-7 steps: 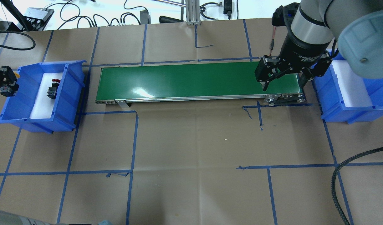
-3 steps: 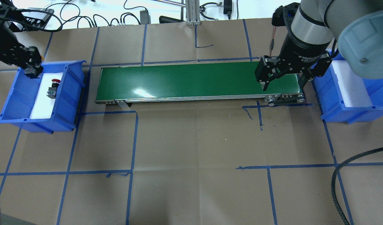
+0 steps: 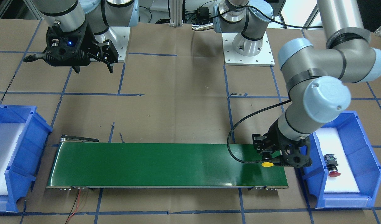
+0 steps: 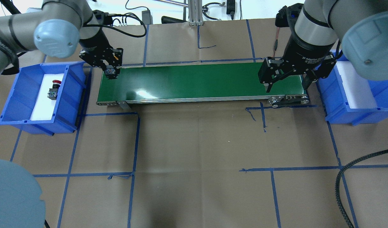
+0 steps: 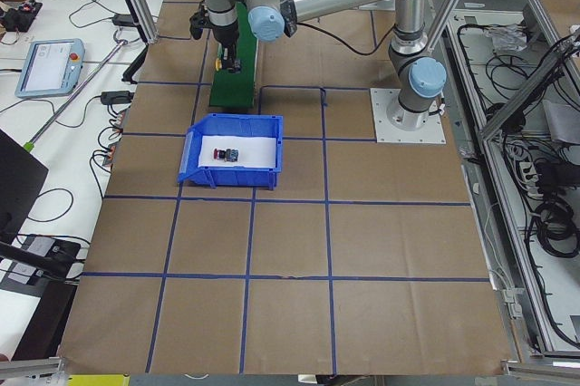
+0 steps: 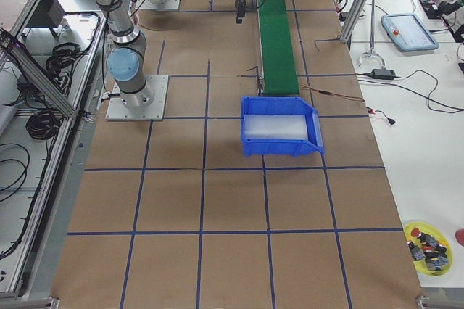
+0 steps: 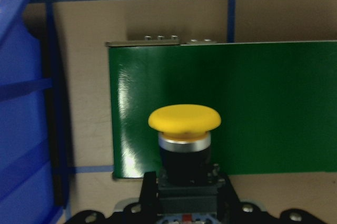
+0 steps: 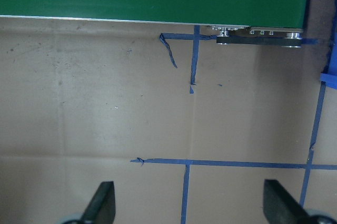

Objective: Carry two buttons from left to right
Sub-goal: 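Lift the yellow button with the left gripper and place it on the conveyor, then return the left gripper to its bin and grasp the red button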

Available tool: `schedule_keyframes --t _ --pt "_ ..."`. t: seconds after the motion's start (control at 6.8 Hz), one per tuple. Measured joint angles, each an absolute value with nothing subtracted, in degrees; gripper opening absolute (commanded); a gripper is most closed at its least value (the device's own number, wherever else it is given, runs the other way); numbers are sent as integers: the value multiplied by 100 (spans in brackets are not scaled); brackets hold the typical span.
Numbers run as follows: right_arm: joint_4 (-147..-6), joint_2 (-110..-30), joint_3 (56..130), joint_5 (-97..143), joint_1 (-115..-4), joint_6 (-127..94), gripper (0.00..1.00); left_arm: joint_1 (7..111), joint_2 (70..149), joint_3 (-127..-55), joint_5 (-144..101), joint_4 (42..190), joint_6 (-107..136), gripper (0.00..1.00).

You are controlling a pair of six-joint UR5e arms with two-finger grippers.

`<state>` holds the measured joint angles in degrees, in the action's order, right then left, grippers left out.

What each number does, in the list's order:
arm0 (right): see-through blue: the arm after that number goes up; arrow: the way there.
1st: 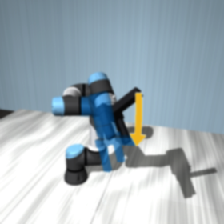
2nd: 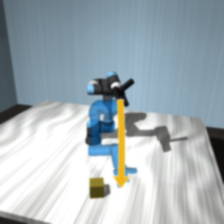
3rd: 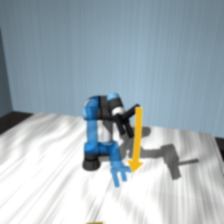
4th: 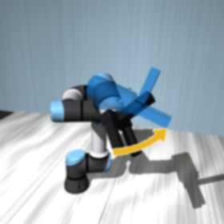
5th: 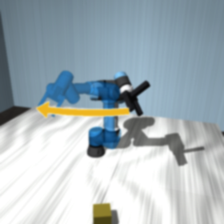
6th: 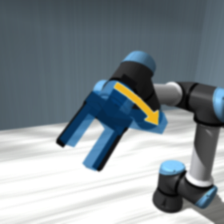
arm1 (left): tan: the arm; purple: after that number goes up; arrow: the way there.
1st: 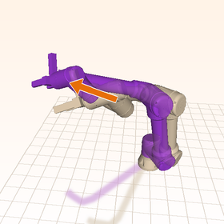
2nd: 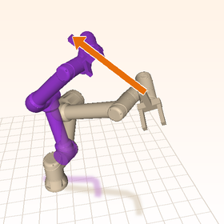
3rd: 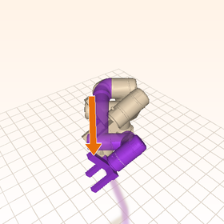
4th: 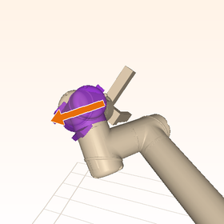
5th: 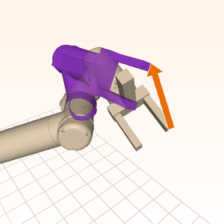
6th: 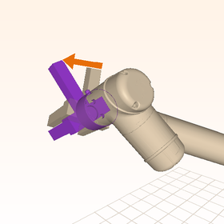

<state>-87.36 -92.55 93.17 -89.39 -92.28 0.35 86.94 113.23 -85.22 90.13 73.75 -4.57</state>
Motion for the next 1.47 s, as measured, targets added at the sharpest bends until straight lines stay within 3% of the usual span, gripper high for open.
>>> schedule_keyframes --t 0.29,0.44,0.59,1.03,1.47 --pt "-8736 -9255 9318 -8939 -9228 35 100 8926 11691 -8669 9018 6985 -174 3" --pt "-8736 -9255 9319 -8940 -9228 35 100 8971 11763 -8771 9020 6822 -149 24" --pt "-8738 -9252 9326 -8944 -9229 35 100 8991 11791 -8866 9034 6603 -153 99" --pt "-8721 -9249 9320 -8947 -9221 41 100 8992 11738 -8873 9039 6403 -43 100" --pt "-8708 -9246 9325 -8941 -9220 36 100 8914 11106 -8671 9061 7007 -29 100"
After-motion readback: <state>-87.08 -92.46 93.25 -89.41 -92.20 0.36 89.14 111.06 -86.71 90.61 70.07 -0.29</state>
